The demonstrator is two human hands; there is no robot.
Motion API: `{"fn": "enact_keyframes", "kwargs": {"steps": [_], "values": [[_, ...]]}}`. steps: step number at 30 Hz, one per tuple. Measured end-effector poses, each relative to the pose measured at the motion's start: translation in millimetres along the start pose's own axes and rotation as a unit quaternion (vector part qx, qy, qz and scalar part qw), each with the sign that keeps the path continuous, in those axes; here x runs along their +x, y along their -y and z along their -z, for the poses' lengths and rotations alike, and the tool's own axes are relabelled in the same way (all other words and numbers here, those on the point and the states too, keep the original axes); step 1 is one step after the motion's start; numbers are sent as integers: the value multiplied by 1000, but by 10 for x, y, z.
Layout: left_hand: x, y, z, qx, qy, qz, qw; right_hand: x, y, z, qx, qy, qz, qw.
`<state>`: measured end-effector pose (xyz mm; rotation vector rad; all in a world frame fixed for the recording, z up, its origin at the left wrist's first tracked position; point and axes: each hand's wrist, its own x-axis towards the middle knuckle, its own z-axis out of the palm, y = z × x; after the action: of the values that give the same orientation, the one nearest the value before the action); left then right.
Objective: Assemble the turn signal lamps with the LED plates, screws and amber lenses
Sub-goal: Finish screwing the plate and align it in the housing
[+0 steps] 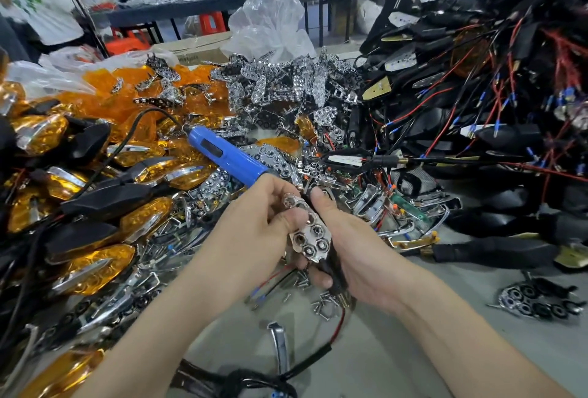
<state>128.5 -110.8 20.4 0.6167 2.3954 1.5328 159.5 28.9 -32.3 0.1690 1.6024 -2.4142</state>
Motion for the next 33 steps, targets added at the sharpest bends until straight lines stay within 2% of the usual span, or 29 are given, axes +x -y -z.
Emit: {"fn": "enact_keyframes", "kwargs": {"steps": [4, 11, 17, 23, 27, 33], "values": [[19, 23, -29, -27, -31, 5, 999, 9, 2, -35, 14, -7, 6, 1000], [39, 30, -81, 0, -52, -21, 998, -32, 48, -23, 43, -10, 21, 999], [78, 29, -79, 9, -47, -8, 999, -23, 34, -30, 31, -30, 21, 999], [107, 63, -199, 8, -93, -21, 995, -22, 43, -48, 19, -53, 7, 998], [99, 114, -190, 122, -107, -94, 982, -42, 41, -11, 93, -35, -2, 995], [-92, 283, -77, 274, 12, -182, 944, -32, 51, 53, 160, -10, -33, 987]]}}
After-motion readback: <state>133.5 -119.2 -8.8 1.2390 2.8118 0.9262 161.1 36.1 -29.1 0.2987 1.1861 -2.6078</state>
